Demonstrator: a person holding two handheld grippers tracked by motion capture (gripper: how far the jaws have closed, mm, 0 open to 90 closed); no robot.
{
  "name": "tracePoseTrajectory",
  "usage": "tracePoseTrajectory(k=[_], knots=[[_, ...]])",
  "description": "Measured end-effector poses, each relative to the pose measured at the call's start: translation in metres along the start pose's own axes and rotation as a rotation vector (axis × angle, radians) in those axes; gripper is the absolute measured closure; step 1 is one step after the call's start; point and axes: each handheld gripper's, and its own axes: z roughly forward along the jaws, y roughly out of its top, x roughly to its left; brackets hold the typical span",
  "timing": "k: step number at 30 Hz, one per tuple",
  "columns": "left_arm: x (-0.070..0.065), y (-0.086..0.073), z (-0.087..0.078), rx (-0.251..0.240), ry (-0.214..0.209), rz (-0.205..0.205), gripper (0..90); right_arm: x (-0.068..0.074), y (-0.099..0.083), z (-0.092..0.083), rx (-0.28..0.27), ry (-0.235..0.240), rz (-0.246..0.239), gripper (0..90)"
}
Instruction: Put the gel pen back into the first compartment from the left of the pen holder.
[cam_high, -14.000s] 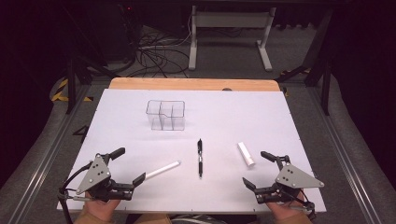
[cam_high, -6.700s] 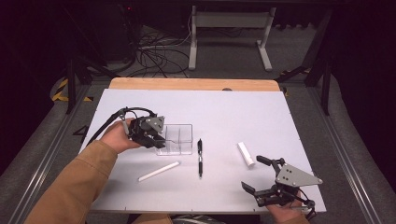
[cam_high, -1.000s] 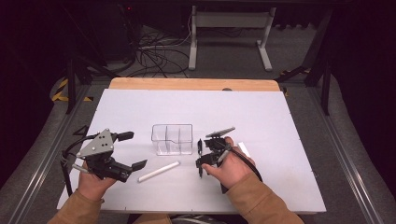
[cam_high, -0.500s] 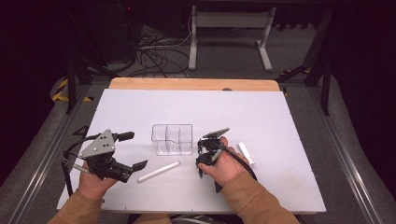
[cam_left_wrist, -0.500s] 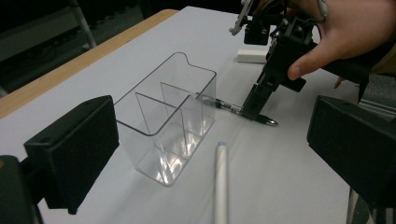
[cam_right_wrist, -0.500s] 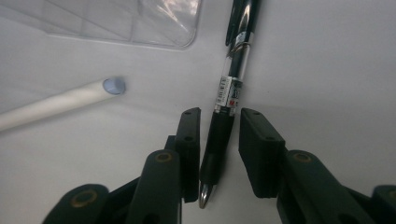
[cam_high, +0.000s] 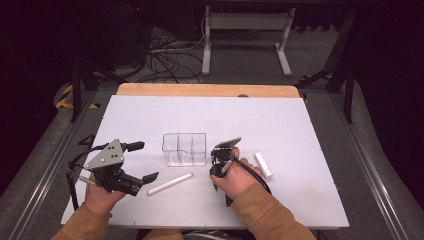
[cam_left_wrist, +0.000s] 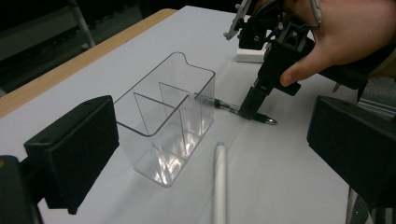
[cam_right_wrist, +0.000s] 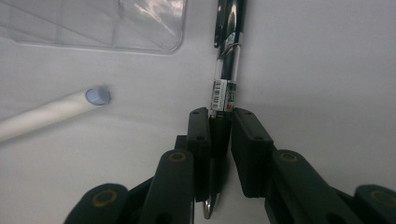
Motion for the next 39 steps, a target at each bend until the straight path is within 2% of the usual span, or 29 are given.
tracePoseTrajectory(k=[5, 12, 14, 18, 22, 27, 32, 39], knots=[[0.000, 0.000, -0.001, -0.004, 0.000, -0.002, 3.1, -0.001, 0.002, 0.000, 0.019, 0.004, 0.050, 79.6], [-0.001, 0.001, -0.001, -0.005, 0.002, 0.004, 3.1, 0.002, 0.004, 0.000, 0.028, -0.019, 0.048, 79.9], [-0.001, 0.001, -0.001, -0.007, 0.000, 0.003, 3.1, 0.001, 0.003, 0.000, 0.022, -0.012, 0.044, 80.0], [-0.001, 0.001, -0.002, -0.008, 0.001, 0.002, 3.1, -0.008, 0.002, -0.002, 0.002, 0.038, 0.064, 80.1], [-0.001, 0.001, -0.001, -0.010, 0.000, 0.002, 3.1, -0.015, 0.000, -0.013, -0.028, 0.085, 0.080, 80.1], [-0.002, 0.002, 0.000, -0.008, 0.004, 0.009, 3.1, -0.027, 0.000, -0.028, -0.065, 0.109, 0.081, 80.2], [-0.002, 0.002, 0.001, -0.009, -0.001, 0.008, 3.1, -0.035, -0.003, -0.044, -0.098, 0.128, 0.042, 80.2], [-0.003, 0.004, 0.002, -0.011, -0.013, 0.008, 3.1, -0.042, -0.006, -0.065, -0.134, 0.147, 0.012, 80.2]])
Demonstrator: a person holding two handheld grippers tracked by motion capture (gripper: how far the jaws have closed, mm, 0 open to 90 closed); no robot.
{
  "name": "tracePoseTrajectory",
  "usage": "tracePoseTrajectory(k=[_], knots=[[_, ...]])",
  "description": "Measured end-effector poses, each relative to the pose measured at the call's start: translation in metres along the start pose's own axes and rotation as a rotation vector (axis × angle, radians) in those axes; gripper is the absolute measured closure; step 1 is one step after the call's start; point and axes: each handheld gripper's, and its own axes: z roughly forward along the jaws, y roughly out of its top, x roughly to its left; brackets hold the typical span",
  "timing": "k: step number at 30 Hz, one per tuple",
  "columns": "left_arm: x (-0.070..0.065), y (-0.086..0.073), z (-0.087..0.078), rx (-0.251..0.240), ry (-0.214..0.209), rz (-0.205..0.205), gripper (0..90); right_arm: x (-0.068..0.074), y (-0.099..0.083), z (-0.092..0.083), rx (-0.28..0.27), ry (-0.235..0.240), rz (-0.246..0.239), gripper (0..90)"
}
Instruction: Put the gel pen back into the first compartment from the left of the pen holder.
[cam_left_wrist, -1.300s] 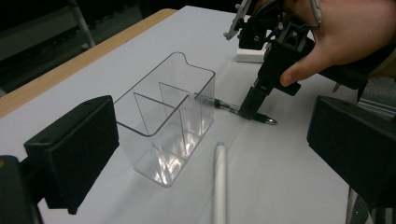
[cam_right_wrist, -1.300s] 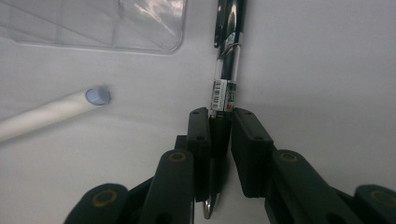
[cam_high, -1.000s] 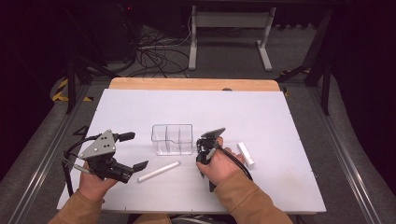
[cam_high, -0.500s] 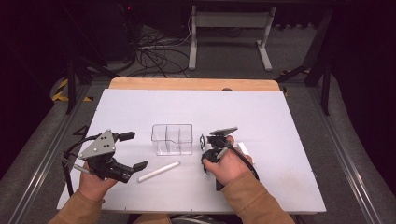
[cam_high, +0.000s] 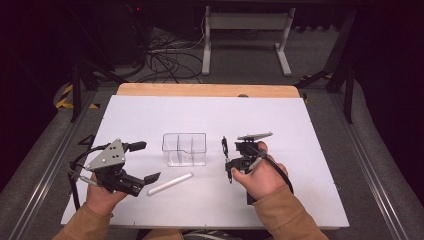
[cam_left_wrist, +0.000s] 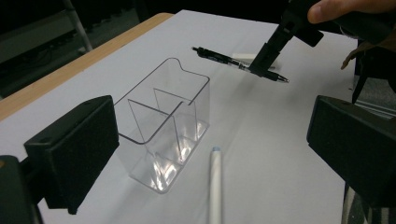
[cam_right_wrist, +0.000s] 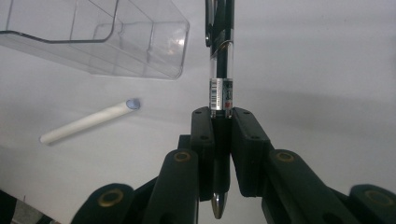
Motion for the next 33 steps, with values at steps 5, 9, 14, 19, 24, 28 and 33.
tracePoseTrajectory(k=[5, 9, 14, 19, 24, 28, 33], knots=[[-0.001, 0.001, 0.001, -0.004, -0.001, -0.001, 2.8, -0.002, -0.001, -0.011, -0.018, 0.005, -0.020, 80.1], [-0.002, 0.002, 0.001, -0.005, -0.004, 0.004, 2.7, 0.000, -0.003, -0.018, -0.023, 0.004, -0.051, 80.1], [-0.003, 0.003, 0.001, -0.010, -0.009, 0.005, 2.5, 0.001, -0.004, -0.026, -0.015, 0.024, -0.166, 80.1], [-0.005, 0.005, 0.001, -0.011, -0.021, 0.015, 2.6, 0.004, -0.005, -0.032, 0.030, 0.071, -0.384, 80.1], [-0.007, 0.007, 0.003, -0.014, -0.044, 0.032, 1.5, 0.009, -0.006, -0.034, 0.089, 0.096, -0.613, 80.0], [-0.011, 0.010, 0.005, -0.012, -0.043, 0.048, 0.7, 0.015, -0.008, -0.035, 0.131, 0.115, -0.748, 80.0], [-0.018, 0.015, 0.013, 0.028, -0.017, 0.043, 1.9, 0.026, -0.013, -0.035, 0.144, 0.113, -0.914, 80.0]])
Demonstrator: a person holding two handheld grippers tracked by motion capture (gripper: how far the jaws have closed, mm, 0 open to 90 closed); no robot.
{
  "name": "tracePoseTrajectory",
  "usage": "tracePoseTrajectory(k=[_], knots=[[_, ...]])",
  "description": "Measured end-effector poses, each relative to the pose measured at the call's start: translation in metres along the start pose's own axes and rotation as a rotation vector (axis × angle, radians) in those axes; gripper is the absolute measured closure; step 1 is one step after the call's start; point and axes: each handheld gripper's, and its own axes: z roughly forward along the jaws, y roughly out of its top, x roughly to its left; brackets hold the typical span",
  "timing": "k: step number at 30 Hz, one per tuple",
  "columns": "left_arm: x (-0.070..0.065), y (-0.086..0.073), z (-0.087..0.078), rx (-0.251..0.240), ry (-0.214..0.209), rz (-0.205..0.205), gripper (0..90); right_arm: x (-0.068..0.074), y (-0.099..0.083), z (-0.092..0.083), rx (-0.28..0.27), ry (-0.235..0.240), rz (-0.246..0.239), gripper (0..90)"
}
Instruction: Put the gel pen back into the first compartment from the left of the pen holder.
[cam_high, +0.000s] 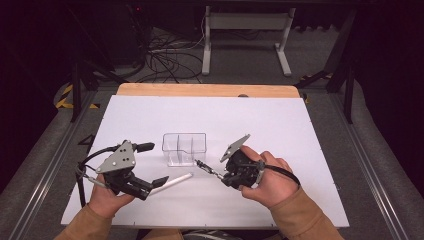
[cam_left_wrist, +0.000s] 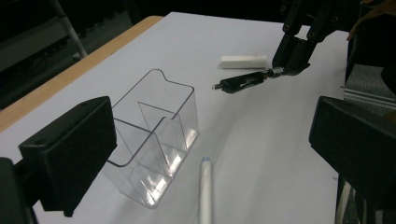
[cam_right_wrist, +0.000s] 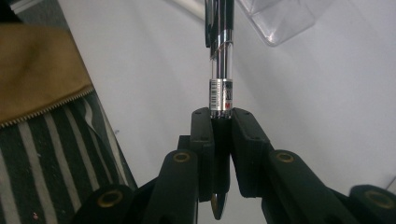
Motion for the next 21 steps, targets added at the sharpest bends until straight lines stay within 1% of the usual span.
tracePoseTrajectory(k=[1, 2, 3, 5, 6, 7, 9, 10, 12, 13, 15, 16, 18, 19, 20, 21], knots=[[-0.001, 0.001, 0.001, 0.008, -0.017, 0.006, 1.8, 0.001, 0.001, 0.001, 0.007, -0.001, -0.028, 80.0], [-0.001, 0.001, 0.002, 0.010, -0.034, 0.002, 1.8, 0.003, 0.003, 0.002, 0.012, 0.005, -0.048, 80.0], [-0.002, 0.002, 0.002, 0.016, -0.039, 0.002, 1.8, 0.003, 0.004, 0.003, 0.022, 0.008, -0.078, 80.0], [-0.003, 0.003, 0.003, 0.033, -0.037, 0.016, 2.0, 0.005, 0.005, 0.005, 0.033, 0.010, -0.127, 80.0], [-0.004, 0.004, 0.003, 0.037, -0.041, 0.017, 2.0, 0.005, 0.006, 0.006, 0.035, 0.013, -0.140, 80.0], [-0.004, 0.004, 0.003, 0.039, -0.048, 0.022, 2.4, 0.006, 0.006, 0.007, 0.041, 0.018, -0.167, 80.0], [-0.005, 0.005, 0.005, 0.053, -0.070, 0.026, 3.7, 0.007, 0.008, 0.009, 0.054, 0.028, -0.204, 80.0], [-0.005, 0.005, 0.007, 0.064, -0.075, 0.037, 3.8, 0.009, 0.008, 0.010, 0.069, 0.040, -0.212, 80.0], [-0.007, 0.006, 0.011, 0.091, -0.081, 0.052, 3.8, 0.010, 0.010, 0.011, 0.072, 0.046, -0.234, 80.0], [-0.007, 0.007, 0.013, 0.100, -0.089, 0.055, 3.8, 0.011, 0.011, 0.012, 0.074, 0.052, -0.254, 80.0], [-0.008, 0.008, 0.017, 0.109, -0.105, 0.060, 4.7, 0.011, 0.012, 0.012, 0.079, 0.049, -0.272, 79.9], [-0.009, 0.009, 0.018, 0.114, -0.111, 0.061, 5.0, 0.012, 0.013, 0.013, 0.079, 0.054, -0.292, 80.0], [-0.010, 0.011, 0.022, 0.123, -0.124, 0.062, 5.3, 0.014, 0.014, 0.013, 0.090, 0.053, -0.305, 79.9], [-0.010, 0.011, 0.023, 0.124, -0.131, 0.061, 5.4, 0.014, 0.015, 0.014, 0.092, 0.051, -0.324, 80.0], [-0.011, 0.011, 0.025, 0.125, -0.138, 0.055, 5.5, 0.014, 0.016, 0.015, 0.085, 0.058, -0.338, 80.0], [-0.011, 0.012, 0.027, 0.134, -0.153, 0.042, 6.2, 0.015, 0.016, 0.014, 0.087, 0.060, -0.339, 80.0]])
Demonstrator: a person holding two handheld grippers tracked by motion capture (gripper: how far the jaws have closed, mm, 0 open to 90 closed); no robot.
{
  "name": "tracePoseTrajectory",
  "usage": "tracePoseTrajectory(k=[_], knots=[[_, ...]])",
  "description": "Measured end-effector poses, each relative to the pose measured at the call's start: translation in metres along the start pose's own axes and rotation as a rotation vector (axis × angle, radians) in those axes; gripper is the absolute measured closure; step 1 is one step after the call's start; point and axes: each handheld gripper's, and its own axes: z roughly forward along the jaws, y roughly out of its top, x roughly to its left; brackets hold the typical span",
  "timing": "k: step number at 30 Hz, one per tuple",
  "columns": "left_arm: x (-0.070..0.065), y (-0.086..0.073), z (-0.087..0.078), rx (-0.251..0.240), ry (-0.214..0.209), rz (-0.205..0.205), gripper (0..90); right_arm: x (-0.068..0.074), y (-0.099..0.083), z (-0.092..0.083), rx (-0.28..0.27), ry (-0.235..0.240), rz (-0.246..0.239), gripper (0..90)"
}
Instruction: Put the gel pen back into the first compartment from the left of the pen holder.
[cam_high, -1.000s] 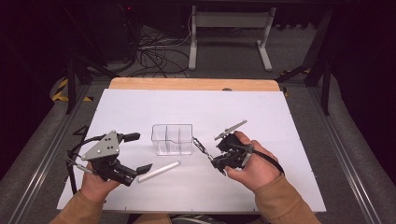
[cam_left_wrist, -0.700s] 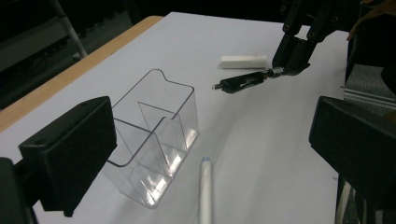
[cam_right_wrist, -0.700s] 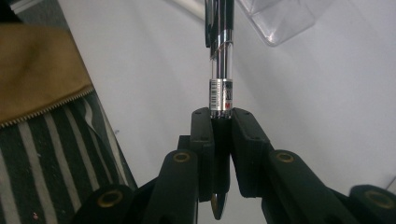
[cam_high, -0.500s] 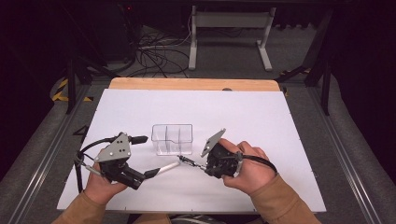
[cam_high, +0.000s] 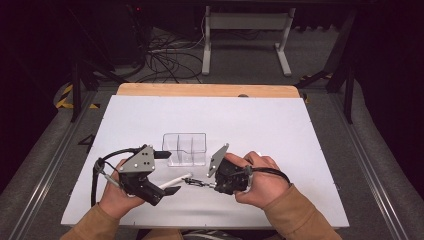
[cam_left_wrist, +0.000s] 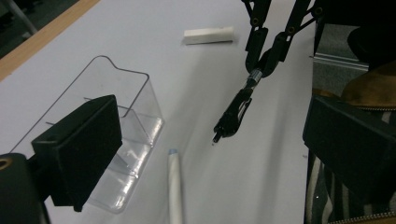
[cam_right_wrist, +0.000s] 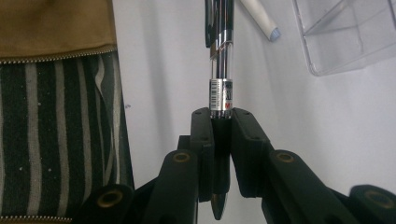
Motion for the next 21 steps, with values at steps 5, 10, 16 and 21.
tracePoseTrajectory(k=[5, 10, 16, 21], knots=[[0.001, 0.002, 0.005, 0.007, -0.050, -0.032, 12.2, 0.002, 0.003, 0.001, -0.009, 0.014, -0.020, 80.0], [-0.002, 0.005, 0.013, 0.063, -0.040, 0.007, 12.8, 0.005, 0.007, 0.004, 0.007, 0.025, -0.037, 79.9], [0.000, 0.005, 0.025, 0.115, -0.074, 0.024, 21.2, 0.007, 0.011, 0.005, 0.005, 0.028, -0.062, 79.9], [-0.003, 0.008, 0.034, 0.152, -0.099, 0.047, 30.7, 0.009, 0.015, 0.008, 0.010, 0.035, -0.070, 79.9]])
